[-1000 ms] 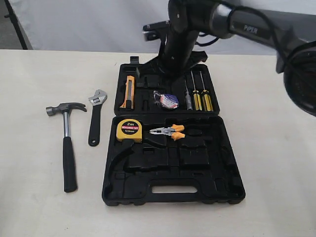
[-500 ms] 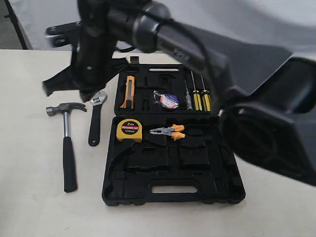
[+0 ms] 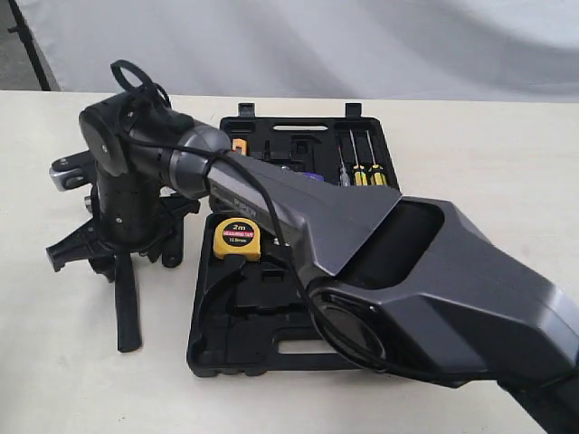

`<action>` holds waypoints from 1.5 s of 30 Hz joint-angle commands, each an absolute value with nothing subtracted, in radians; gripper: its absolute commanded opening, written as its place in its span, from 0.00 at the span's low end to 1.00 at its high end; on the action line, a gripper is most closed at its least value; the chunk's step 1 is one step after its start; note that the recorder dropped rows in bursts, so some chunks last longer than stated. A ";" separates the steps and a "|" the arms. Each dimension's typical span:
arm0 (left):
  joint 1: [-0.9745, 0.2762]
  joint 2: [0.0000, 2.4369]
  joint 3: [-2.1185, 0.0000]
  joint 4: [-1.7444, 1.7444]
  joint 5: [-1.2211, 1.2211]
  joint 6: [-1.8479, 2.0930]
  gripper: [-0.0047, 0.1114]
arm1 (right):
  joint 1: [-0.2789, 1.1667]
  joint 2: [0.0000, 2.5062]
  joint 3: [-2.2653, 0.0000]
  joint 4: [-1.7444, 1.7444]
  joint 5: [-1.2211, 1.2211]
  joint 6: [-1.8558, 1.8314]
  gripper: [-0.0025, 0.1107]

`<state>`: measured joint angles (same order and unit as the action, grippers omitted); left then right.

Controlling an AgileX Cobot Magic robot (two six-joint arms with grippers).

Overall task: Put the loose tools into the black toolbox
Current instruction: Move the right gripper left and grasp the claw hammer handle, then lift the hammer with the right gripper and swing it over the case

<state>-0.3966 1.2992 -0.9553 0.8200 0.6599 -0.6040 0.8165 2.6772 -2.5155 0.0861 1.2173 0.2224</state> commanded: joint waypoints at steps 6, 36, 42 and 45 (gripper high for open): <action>-0.393 1.291 -0.946 0.806 0.643 -0.614 0.05 | 0.854 2.698 -2.525 0.083 1.221 0.197 0.02; -0.393 1.291 -0.946 0.806 0.643 -0.614 0.05 | 0.743 2.128 -1.917 0.175 1.221 -0.166 0.02; -0.393 1.291 -0.946 0.806 0.643 -0.614 0.05 | 0.684 2.010 -1.730 0.195 1.221 -0.231 0.02; -0.393 1.291 -0.946 0.806 0.643 -0.614 0.05 | 0.634 1.983 -1.656 0.262 1.221 -0.286 0.02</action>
<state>-0.3966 1.2992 -0.9553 0.8200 0.6599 -0.6040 0.6771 2.0142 -1.7120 0.2110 1.2218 -0.2272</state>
